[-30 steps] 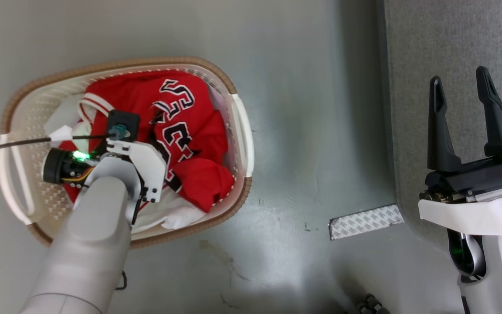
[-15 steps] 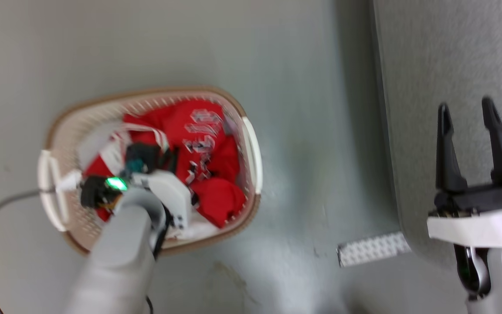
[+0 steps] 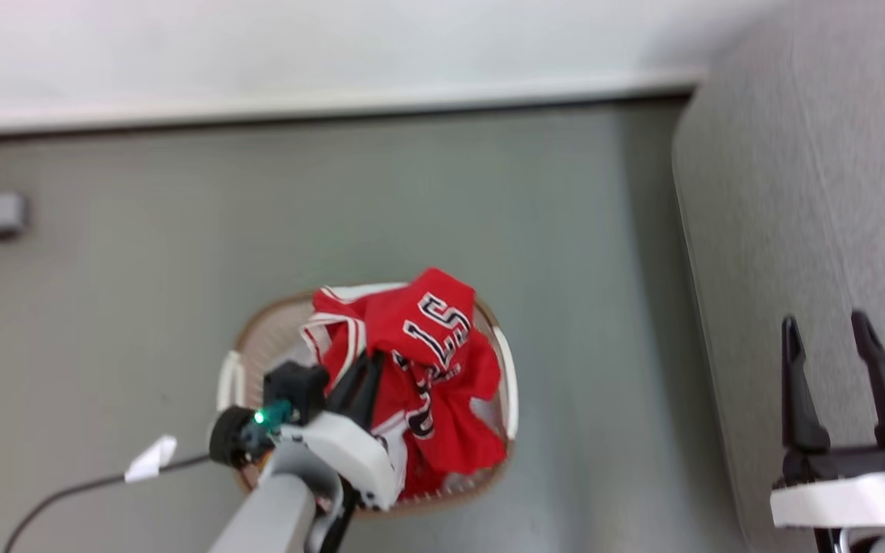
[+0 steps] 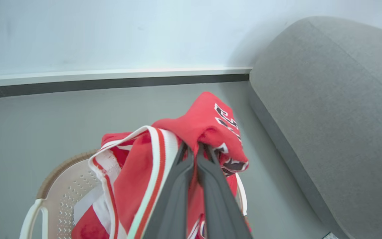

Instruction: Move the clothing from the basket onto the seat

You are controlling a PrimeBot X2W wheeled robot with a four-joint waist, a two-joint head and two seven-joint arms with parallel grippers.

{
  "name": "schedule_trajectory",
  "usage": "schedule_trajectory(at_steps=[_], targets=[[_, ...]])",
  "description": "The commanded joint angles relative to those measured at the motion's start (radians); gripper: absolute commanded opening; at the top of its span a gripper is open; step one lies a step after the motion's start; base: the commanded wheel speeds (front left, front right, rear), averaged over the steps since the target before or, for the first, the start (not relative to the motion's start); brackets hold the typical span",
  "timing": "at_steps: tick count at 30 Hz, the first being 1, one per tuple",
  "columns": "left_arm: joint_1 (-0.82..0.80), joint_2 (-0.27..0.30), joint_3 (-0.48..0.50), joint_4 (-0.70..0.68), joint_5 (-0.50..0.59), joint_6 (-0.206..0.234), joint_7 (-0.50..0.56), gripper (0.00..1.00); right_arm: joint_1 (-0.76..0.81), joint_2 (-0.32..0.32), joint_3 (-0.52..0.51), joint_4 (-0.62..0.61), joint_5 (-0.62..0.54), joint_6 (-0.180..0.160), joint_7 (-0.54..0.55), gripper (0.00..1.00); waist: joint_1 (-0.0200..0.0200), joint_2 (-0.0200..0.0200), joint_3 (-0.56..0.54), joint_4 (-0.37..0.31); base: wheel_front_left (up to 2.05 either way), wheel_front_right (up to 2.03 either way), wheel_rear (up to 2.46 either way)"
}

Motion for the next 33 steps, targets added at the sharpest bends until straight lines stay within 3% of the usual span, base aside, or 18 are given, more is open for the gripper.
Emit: schedule_trajectory(at_steps=[1, 13, 23, 29, 33], targets=[[0.034, 0.002, -0.005, -0.034, -0.011, 0.009, -0.001, 0.0, 0.027, -0.002, -0.006, 0.004, -0.005, -0.002, 0.0, 1.0, 0.0003, 0.0, -0.112, 0.063, 0.0, 0.0, 0.0], [0.23, 0.019, 0.016, -0.298, -0.052, 0.05, -0.001, 0.0, 0.142, -0.002, -0.014, 0.013, -0.013, -0.002, 0.0, 1.0, 0.0003, 0.0, -0.285, 0.08, 0.0, 0.0, 0.0], [0.355, 0.06, 0.028, -0.403, -0.09, 0.066, 0.03, 0.0, 0.224, -0.027, 0.025, 0.02, 0.0, -0.002, 0.0, 1.0, 0.0003, 0.0, -0.401, 0.076, 0.0, 0.0, 0.0], [0.376, 0.084, 0.026, -0.471, -0.098, 0.062, 0.062, 0.0, 0.215, -0.073, 0.129, 0.003, 0.065, -0.002, 0.0, 1.0, 0.0003, 0.0, -0.414, 0.075, 0.0, 0.0, 0.0], [0.378, 0.104, 0.007, -0.519, -0.095, 0.041, 0.097, 0.0, 0.179, -0.152, 0.254, -0.014, 0.105, -0.002, 0.0, 1.0, 0.0003, 0.0, -0.415, 0.074, 0.0, 0.0, 0.0]])
